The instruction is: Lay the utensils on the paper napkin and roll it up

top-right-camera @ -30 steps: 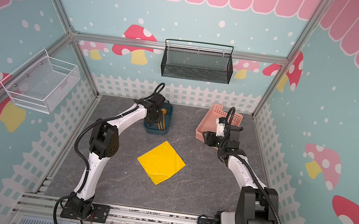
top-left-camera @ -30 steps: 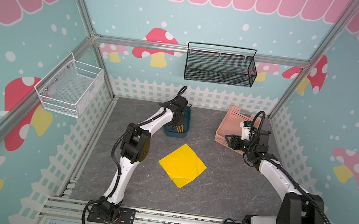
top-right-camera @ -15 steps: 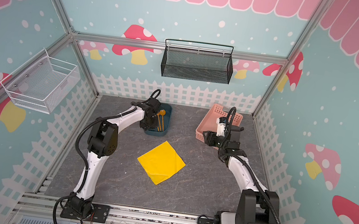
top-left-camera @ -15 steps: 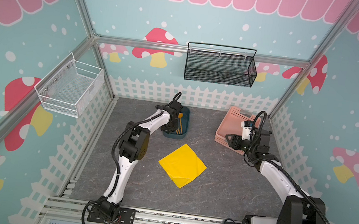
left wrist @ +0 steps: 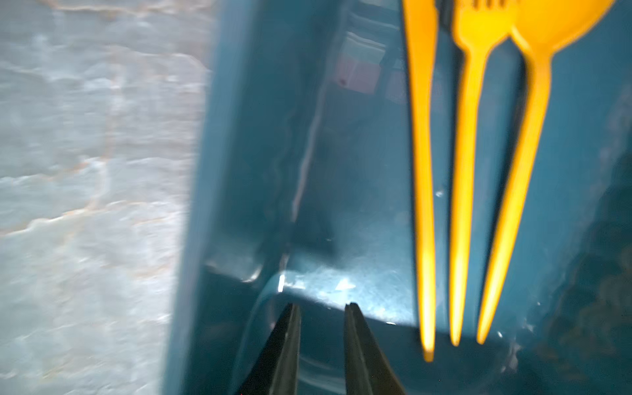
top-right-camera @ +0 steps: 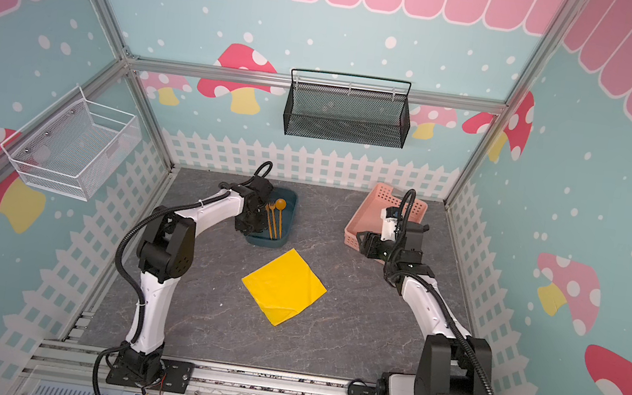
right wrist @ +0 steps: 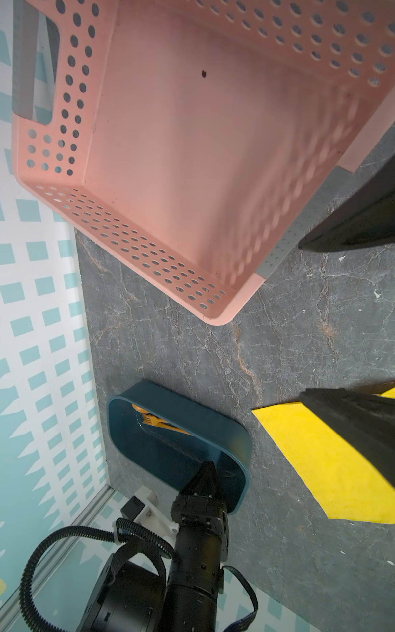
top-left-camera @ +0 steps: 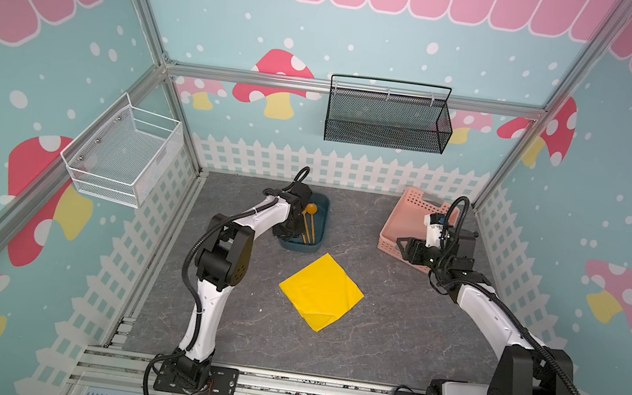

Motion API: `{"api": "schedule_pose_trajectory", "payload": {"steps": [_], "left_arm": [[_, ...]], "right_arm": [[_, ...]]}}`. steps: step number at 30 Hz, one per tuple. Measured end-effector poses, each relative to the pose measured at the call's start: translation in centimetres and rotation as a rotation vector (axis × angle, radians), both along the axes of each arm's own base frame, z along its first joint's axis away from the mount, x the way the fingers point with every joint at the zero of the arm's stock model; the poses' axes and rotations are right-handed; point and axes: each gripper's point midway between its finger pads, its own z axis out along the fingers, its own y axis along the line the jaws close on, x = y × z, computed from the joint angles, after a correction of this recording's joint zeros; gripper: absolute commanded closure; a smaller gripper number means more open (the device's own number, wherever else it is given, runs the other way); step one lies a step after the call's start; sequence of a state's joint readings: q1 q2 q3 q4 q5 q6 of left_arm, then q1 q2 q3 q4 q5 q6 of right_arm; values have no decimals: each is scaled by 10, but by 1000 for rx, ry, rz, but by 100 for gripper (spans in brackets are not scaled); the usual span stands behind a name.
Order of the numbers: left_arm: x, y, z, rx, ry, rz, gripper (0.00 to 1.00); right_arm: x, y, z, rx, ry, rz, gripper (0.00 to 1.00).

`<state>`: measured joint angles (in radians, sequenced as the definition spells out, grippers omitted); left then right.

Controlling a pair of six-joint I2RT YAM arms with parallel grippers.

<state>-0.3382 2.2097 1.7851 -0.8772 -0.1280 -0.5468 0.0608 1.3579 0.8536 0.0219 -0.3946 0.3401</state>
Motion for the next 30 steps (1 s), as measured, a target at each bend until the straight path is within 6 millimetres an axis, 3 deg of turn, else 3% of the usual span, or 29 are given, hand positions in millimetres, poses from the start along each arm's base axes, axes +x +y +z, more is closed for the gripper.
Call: {"api": "schedule_pose_trajectory", "payload": {"steps": [9,20,24,30], "left_arm": [[-11,18,-6,7,17,35,74],[-12,22,5,-4,-9,48,74],[-1,12,20,-24,-52,35,74],[39,-4,50,-55,-165,14,74]], "right_arm": [[-1,5,0,8,3,13,36],[-2,6,0,9,3,14,36],[-2,6,1,11,4,13,36],[-2,6,3,10,-2,13,35]]}}
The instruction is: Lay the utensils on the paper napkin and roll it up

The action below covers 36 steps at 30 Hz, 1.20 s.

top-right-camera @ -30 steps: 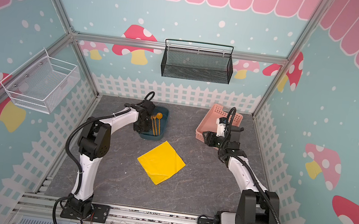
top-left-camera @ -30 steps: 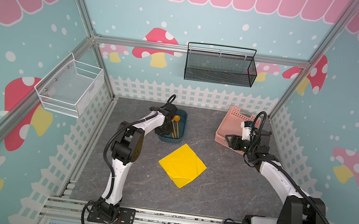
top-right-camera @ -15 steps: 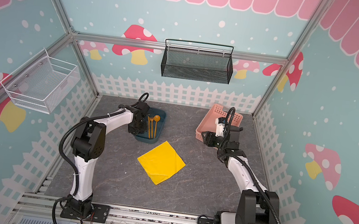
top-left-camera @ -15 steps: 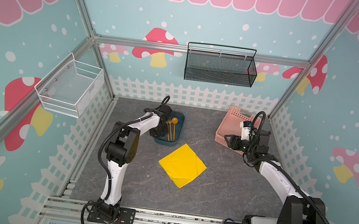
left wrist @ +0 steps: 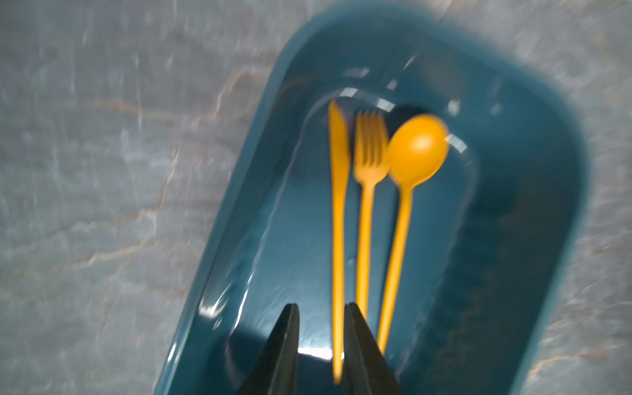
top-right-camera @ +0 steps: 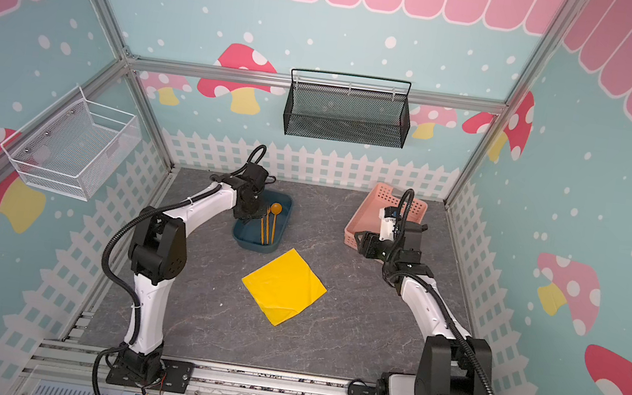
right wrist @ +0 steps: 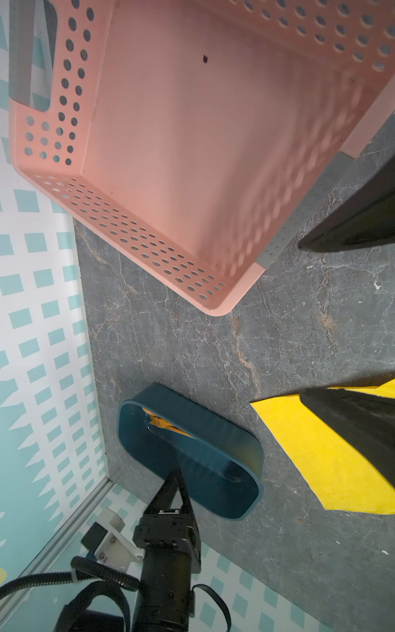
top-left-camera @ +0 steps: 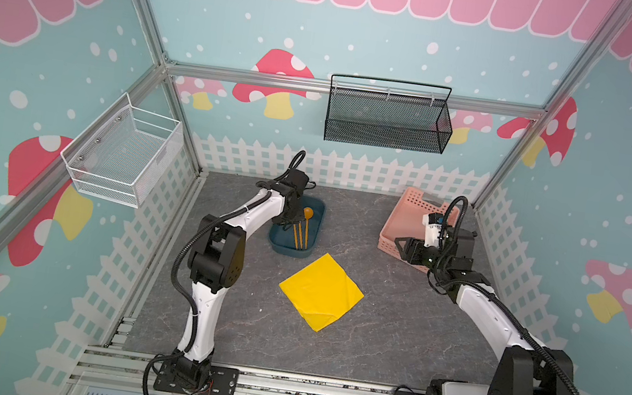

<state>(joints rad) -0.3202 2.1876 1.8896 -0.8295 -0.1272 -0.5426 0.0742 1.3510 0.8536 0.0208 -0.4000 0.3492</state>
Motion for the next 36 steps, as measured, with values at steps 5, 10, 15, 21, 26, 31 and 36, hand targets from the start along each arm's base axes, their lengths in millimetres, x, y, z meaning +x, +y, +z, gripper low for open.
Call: {"api": "schedule_pose_trajectory", "payload": {"steps": [5,10,15,21,26,31,36], "left_arm": [[27,-6,-9,2,-23,-2,74],[43,-3,-23,35,-24,3,75],[54,8,-23,71,-39,23,75],[57,27,-21,101,-40,52,76],[56,36,-22,113,-31,68,76],[56,39,-22,119,-30,74,76],[55,35,-22,118,-27,70,75]], "right_arm": [[-1,0,0,-1,3,-1,35],[-2,-1,-3,-4,15,-3,35],[-2,-1,-4,-6,19,-6,35],[-2,-2,-4,-7,18,-8,35],[-2,-2,-4,-7,19,-9,35],[-2,-2,-3,-7,17,-9,35],[-3,-2,0,-7,9,-10,35]]}}
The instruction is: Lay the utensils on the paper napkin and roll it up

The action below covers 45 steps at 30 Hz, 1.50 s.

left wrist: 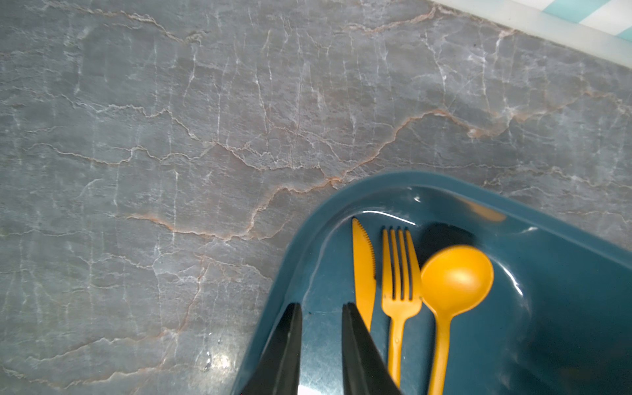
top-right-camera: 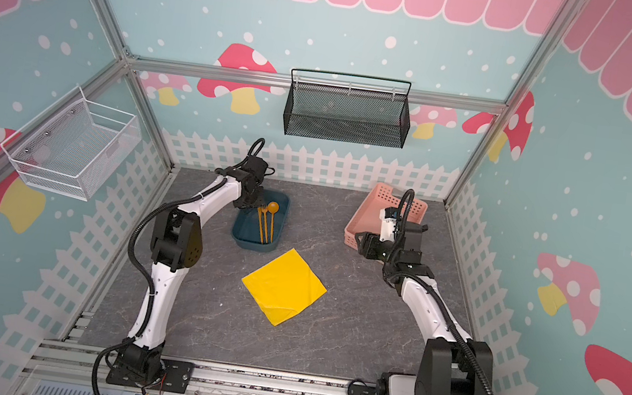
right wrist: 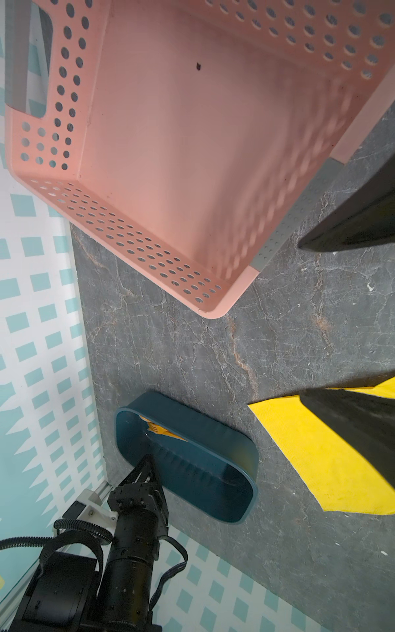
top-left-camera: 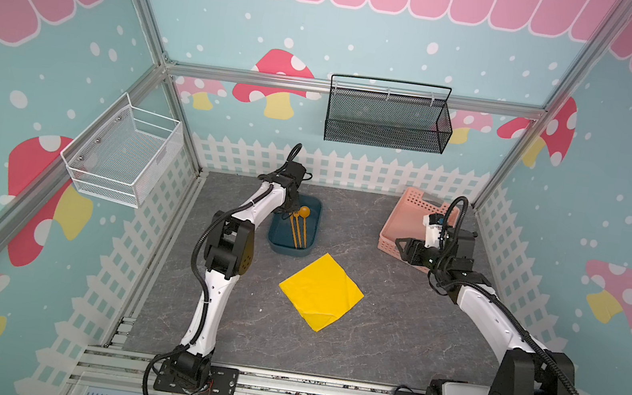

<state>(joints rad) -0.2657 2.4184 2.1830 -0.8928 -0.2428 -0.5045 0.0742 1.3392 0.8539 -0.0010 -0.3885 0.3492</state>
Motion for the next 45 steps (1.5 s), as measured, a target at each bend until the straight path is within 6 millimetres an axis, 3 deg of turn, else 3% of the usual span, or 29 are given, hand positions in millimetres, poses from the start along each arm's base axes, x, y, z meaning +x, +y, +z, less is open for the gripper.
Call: {"api": "schedule_pose_trajectory", "payload": {"steps": [11,15,24,35,45], "left_arm": [[-21,-59,-5,-41,21,-56,75],[-27,-72,-6,-49,30,-68,76],[-30,-73,-12,-55,51,-59,79],[-30,-79,-40,-62,110,-69,80],[-29,-82,-44,-68,126,-76,82]], "right_arm": [[0,0,2,-1,-4,-2,35],[-1,0,0,-6,-1,0,32],[-4,1,-5,-14,22,6,31],[-5,1,-5,-15,23,6,31],[-5,1,-5,-15,23,6,31]]}}
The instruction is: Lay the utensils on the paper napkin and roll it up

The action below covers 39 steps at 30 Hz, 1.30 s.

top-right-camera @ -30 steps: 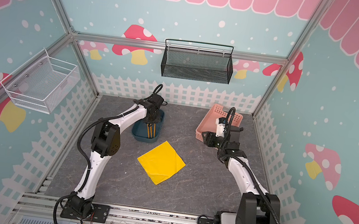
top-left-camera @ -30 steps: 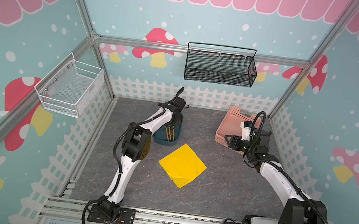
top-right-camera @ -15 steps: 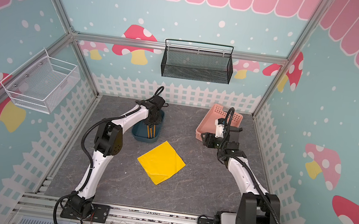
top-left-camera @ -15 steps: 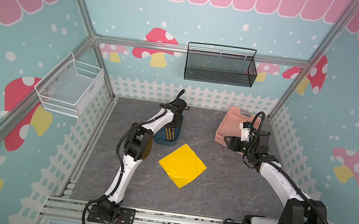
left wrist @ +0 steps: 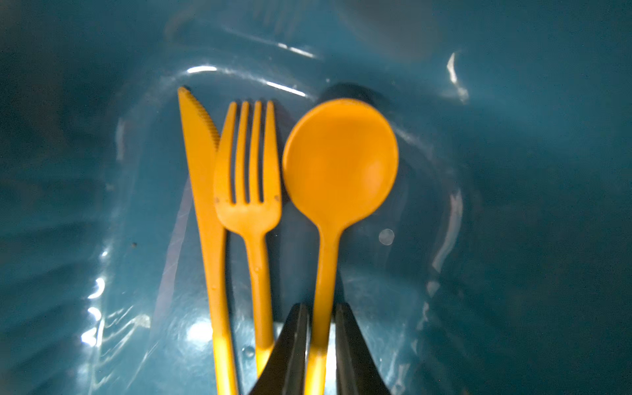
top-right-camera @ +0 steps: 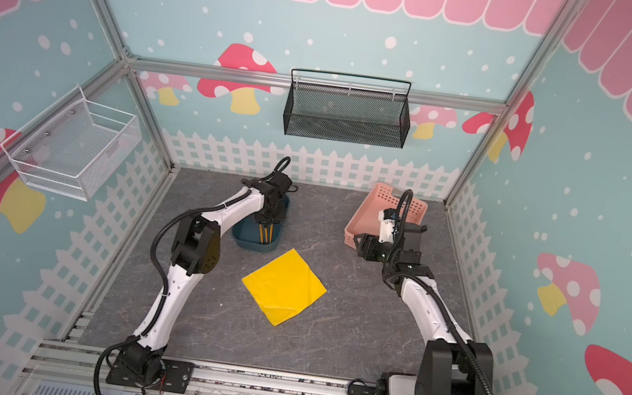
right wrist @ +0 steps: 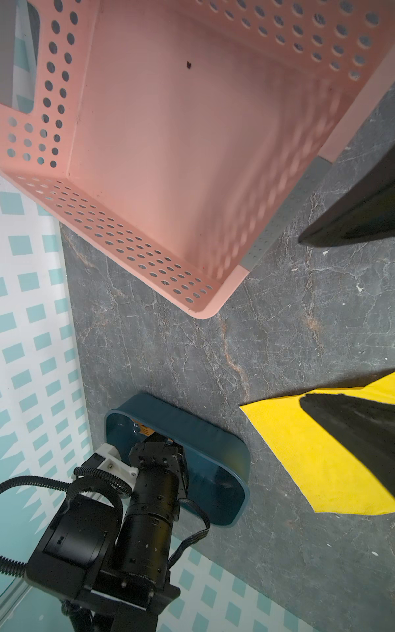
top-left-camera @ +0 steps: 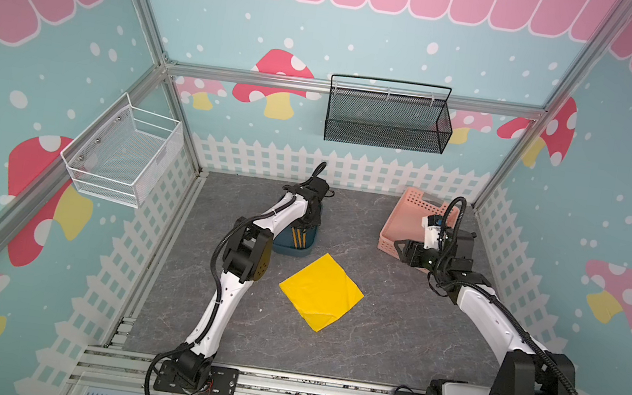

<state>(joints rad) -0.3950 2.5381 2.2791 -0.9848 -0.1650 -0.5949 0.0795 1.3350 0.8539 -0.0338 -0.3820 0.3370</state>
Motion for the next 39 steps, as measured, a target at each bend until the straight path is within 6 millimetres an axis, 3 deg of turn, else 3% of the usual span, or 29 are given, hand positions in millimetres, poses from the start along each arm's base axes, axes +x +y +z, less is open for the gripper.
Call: {"api": "schedule_pose_trajectory", "payload": {"steps": [24,27,32,36,39], "left_arm": [[-4,2,7,12,13,-40,90],[-3,4,22,6,-5,-46,91],[-6,7,63,-20,-63,-51,91],[-16,9,95,-40,-96,-67,92],[-30,12,107,-52,-97,-81,92]], "right_arm": [[-1,-1,0,-2,4,-4,31],[-2,-2,2,-6,0,-10,31],[-3,-4,6,-12,-10,-20,31],[-4,-5,8,-15,-13,-24,31],[-6,-6,11,-17,-18,-29,31]]}}
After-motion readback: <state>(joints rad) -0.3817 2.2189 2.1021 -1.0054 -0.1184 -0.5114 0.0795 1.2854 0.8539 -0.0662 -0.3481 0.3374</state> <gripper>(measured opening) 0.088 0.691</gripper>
